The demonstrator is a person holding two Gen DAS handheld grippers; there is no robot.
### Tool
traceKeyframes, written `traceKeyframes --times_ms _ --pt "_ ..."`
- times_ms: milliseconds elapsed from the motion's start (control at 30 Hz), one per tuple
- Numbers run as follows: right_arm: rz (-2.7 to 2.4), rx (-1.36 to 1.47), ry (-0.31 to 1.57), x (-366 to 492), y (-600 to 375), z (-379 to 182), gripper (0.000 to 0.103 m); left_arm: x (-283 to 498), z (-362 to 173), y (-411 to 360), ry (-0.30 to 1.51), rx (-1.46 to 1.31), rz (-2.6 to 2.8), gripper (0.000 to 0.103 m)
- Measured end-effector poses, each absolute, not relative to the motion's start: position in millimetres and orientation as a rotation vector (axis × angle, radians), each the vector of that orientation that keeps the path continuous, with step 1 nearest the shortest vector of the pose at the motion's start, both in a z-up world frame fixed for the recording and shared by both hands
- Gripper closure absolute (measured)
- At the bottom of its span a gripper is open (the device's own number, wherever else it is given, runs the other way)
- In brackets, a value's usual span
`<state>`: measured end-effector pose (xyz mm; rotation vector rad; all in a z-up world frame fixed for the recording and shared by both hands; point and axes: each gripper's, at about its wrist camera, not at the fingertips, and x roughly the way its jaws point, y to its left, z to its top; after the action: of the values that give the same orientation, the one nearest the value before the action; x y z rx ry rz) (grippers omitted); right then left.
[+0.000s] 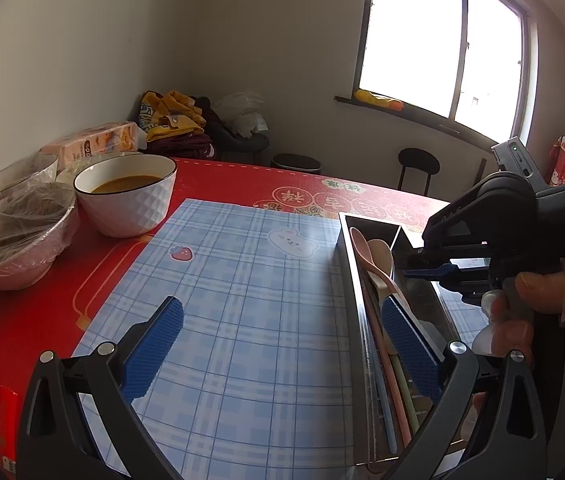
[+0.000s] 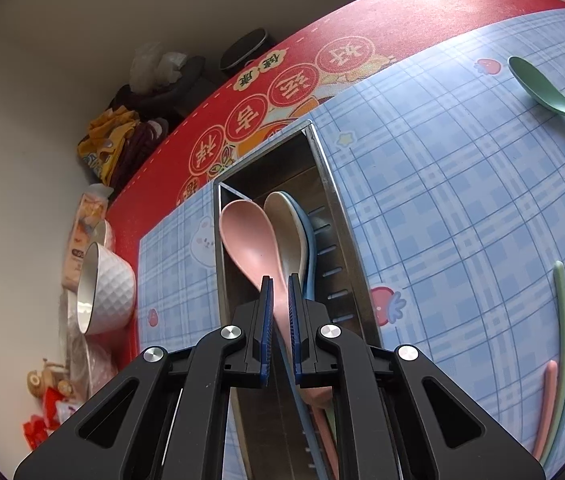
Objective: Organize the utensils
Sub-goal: 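Lower the pink spoon into the steel tray and open the right tool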
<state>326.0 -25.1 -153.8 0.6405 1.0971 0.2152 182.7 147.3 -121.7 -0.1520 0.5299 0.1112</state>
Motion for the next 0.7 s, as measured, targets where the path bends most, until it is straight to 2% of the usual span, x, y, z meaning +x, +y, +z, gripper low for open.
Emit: traceKeyframes --times_ms 167,200,233,300,467,533,600,633,700 --pt "0.293 0.556 1.051 316.0 -30.6 -140.3 0.094 181.5 -120.4 147.8 0.523 -0.165 0.096 0.006" --pt "0.313 0.514 1.033 312.2 -32.3 -136.4 0.090 181.0 -120.1 146.9 0.522 -0.164 0.089 0.006" --pt "0.335 0.469 1.010 306.8 -35.0 -132.3 0.076 181.4 -119.9 146.3 0.522 -0.163 0.080 0.006" --pt "0.372 0.372 0.940 291.8 -43.9 -123.8 0.058 182.3 -119.6 143.2 0.535 -0.161 0.056 0.006" --pt "0.400 0.134 0.767 241.4 -85.6 -112.7 0.047 184.8 -119.6 137.0 0.578 -0.189 -0.035 0.006" --pt "0.392 0.106 0.719 221.0 -110.4 -113.1 0.030 181.8 -116.8 132.1 0.565 -0.187 -0.066 0.006" --pt "0.373 0.104 0.697 203.4 -137.5 -115.4 0.025 175.7 -113.0 123.3 0.537 -0.159 -0.086 0.006" --pt "0.364 0.106 0.691 195.0 -150.5 -116.8 0.016 172.5 -111.0 117.5 0.521 -0.140 -0.100 0.006" --pt "0.350 0.108 0.672 179.0 -172.4 -118.9 0.015 166.5 -108.1 106.1 0.499 -0.109 -0.118 0.006"
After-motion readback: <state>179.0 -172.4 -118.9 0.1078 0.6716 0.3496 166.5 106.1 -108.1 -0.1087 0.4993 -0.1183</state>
